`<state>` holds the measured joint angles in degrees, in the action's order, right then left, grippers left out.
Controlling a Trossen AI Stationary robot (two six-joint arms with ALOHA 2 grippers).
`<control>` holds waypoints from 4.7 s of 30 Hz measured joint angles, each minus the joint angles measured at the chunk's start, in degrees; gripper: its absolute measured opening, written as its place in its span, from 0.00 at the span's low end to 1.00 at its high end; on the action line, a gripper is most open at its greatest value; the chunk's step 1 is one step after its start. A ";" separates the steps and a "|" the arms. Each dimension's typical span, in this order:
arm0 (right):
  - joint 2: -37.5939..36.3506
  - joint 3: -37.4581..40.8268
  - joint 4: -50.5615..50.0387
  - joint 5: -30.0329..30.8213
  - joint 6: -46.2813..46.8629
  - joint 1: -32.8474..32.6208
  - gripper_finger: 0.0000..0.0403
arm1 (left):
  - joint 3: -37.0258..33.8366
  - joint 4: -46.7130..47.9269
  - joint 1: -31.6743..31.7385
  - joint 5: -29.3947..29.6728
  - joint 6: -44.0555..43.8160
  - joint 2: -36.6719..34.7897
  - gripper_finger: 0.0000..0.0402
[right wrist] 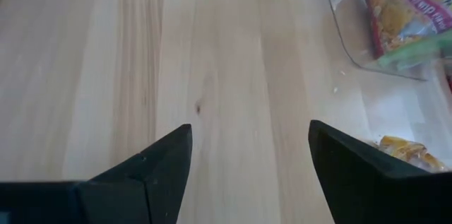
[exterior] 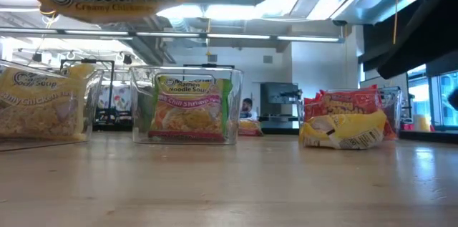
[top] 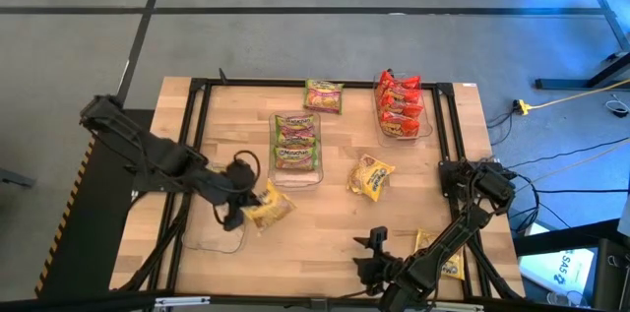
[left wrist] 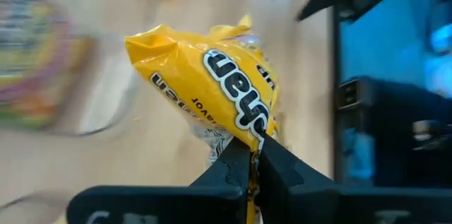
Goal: Sort Maruchan noodles
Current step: Put the left yellow noodle pack into the bottom left transparent bin, then put the bottom yellow noodle pack into the bottom left transparent bin
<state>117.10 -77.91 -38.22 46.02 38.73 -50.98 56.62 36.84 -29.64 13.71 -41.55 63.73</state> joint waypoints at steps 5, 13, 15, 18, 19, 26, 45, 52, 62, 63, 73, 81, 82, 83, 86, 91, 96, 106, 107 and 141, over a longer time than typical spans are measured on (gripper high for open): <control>0.00 0.00 1.18 1.74 0.14 0.49 0.63 | 9.83 23.31 -1.22 1.86 0.07 0.53 0.01; 0.11 0.00 1.26 0.26 2.04 3.20 0.63 | 16.02 44.52 -4.16 -0.03 -1.72 0.78 0.01; 0.15 0.00 1.40 -0.54 2.19 3.72 0.63 | 14.50 46.31 -5.30 -0.44 -1.76 0.74 0.01; 0.17 0.00 2.02 -0.57 2.00 4.10 0.63 | 10.55 46.27 -6.95 -1.72 -1.76 0.80 0.01; 0.17 0.01 2.20 -0.57 1.98 4.24 0.63 | 8.99 45.61 -7.46 -1.96 -1.76 0.79 0.01; 0.23 0.00 2.16 -0.59 1.86 4.18 0.63 | -1.33 35.69 -8.84 -2.26 -1.54 0.82 0.01; 0.28 0.01 2.19 -2.05 1.72 4.24 0.63 | -11.53 29.38 -6.85 0.32 -1.54 0.80 0.16; 0.28 0.00 2.23 -2.01 1.68 4.20 0.63 | -10.95 29.18 -6.85 -0.08 -6.36 0.80 0.31; -0.57 0.02 2.04 1.17 2.74 3.85 0.63 | -0.04 29.45 -6.85 -1.52 -10.23 0.76 0.34; -1.41 0.02 1.78 1.37 2.89 3.51 0.63 | 1.39 28.24 -6.85 0.04 -10.84 0.76 0.34; -10.96 -0.04 -10.64 -3.03 9.71 -1.19 0.63 | 0.97 -16.50 -7.61 9.60 3.83 3.04 0.34; -15.85 0.00 -19.76 -13.13 20.14 -5.71 0.63 | 0.08 -34.72 -6.78 9.21 12.01 15.40 0.34; -16.39 0.15 -20.82 -14.52 21.87 -6.25 0.63 | 0.08 -36.42 -6.62 9.27 12.01 17.46 0.34; -17.07 0.88 -21.18 -16.09 23.68 -6.80 0.63 | 0.10 -37.92 -6.43 9.25 12.01 19.36 0.34; -19.88 5.08 -21.74 -22.16 29.95 -8.17 0.63 | 0.11 -42.10 -5.86 9.08 12.13 25.17 0.34; -26.23 12.92 -21.29 -32.91 43.83 -10.42 0.63 | 0.08 -50.17 -4.12 9.15 12.70 32.28 0.34; -28.35 16.44 -17.94 -42.18 57.75 -11.10 0.63 | 0.11 -51.60 -2.40 9.10 11.74 35.36 0.34; -27.89 22.70 -13.73 -49.26 80.70 -10.08 0.63 | 0.11 -51.58 -2.69 4.77 9.08 35.66 0.34; -27.89 23.49 -13.20 -51.11 82.15 -10.09 0.63 | 0.11 -51.58 -2.78 4.77 9.10 35.66 0.34; -19.76 27.02 17.14 -21.18 -8.29 -1.72 0.63 | 0.13 -51.51 -2.74 7.04 10.69 35.66 0.34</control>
<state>97.33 -50.89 -21.08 24.84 30.44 -52.70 56.75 -14.68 -32.38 20.76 -30.86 99.39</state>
